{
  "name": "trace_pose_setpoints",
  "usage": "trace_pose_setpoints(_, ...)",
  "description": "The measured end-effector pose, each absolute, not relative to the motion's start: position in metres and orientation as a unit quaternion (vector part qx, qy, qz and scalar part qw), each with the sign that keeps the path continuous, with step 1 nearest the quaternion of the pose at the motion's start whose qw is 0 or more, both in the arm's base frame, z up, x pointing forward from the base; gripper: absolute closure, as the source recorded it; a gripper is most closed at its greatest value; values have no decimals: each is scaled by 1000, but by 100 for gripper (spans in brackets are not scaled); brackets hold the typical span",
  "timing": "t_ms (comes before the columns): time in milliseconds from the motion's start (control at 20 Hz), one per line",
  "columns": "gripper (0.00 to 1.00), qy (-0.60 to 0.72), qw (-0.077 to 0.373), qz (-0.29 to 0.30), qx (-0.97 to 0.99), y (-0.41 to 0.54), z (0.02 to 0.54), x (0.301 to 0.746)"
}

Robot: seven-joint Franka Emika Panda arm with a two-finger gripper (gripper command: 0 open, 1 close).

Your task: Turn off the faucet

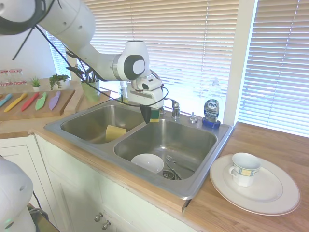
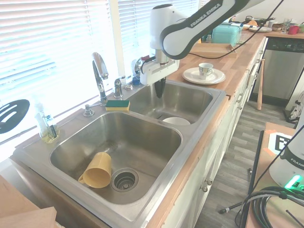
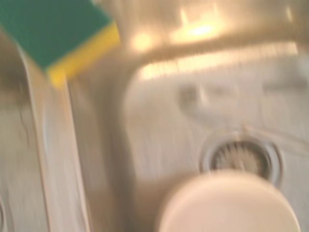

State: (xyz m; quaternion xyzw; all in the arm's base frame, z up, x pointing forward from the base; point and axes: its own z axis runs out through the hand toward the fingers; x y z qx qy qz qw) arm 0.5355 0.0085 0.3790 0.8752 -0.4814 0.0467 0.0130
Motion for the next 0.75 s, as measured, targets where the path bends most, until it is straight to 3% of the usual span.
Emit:
trace_pose_setpoints(450, 100, -473, 14, 10, 881, 10, 366, 417)
trace_pose_setpoints(500, 0, -470, 15, 10, 882, 13, 365, 406)
trace_pose_setpoints(750, 0, -469, 10, 16, 883, 19, 369, 368)
